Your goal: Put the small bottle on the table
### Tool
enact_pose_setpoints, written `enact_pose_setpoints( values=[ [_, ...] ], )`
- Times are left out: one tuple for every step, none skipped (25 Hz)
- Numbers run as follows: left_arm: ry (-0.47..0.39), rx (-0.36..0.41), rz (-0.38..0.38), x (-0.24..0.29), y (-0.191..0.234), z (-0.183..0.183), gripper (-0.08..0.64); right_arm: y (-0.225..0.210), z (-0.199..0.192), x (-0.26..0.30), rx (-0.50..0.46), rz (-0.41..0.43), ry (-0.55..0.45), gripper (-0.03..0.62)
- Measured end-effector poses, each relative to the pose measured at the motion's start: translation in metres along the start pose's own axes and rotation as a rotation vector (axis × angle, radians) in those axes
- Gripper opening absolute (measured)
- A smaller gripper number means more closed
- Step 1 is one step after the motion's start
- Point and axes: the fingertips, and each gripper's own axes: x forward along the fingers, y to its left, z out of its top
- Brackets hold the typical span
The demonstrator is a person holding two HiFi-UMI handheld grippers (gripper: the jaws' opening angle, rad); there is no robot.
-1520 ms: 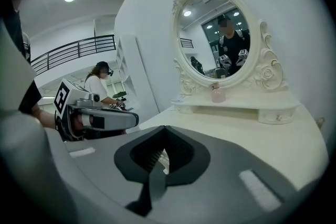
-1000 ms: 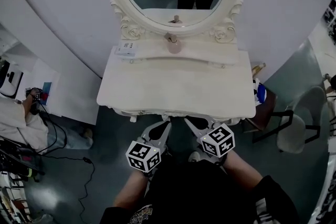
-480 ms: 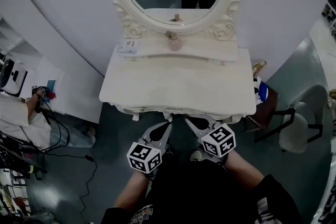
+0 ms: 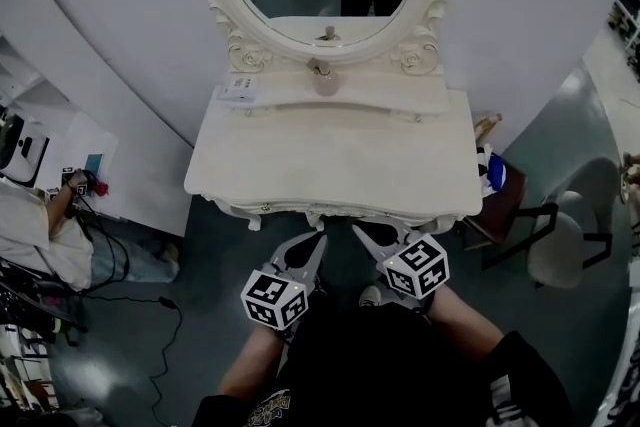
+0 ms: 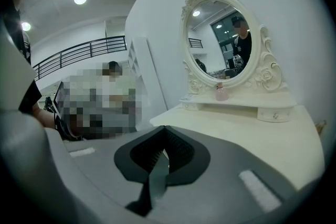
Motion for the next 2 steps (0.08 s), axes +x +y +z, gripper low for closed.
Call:
enact_pose_setpoints(
  values=[
    [0.0, -0.001, -0.001, 0.0004, -0.0009, -0.0001, 0.0, -0.0002, -0.0001, -0.0009, 0.001, 0.0, 0.0, 0.028],
    [0.0, -0.001, -0.002, 0.0008, -0.0018, -0.0002, 0.0, -0.0004, -0.0001, -0.0017, 0.001, -0.001, 0.0, 0.028]
  ],
)
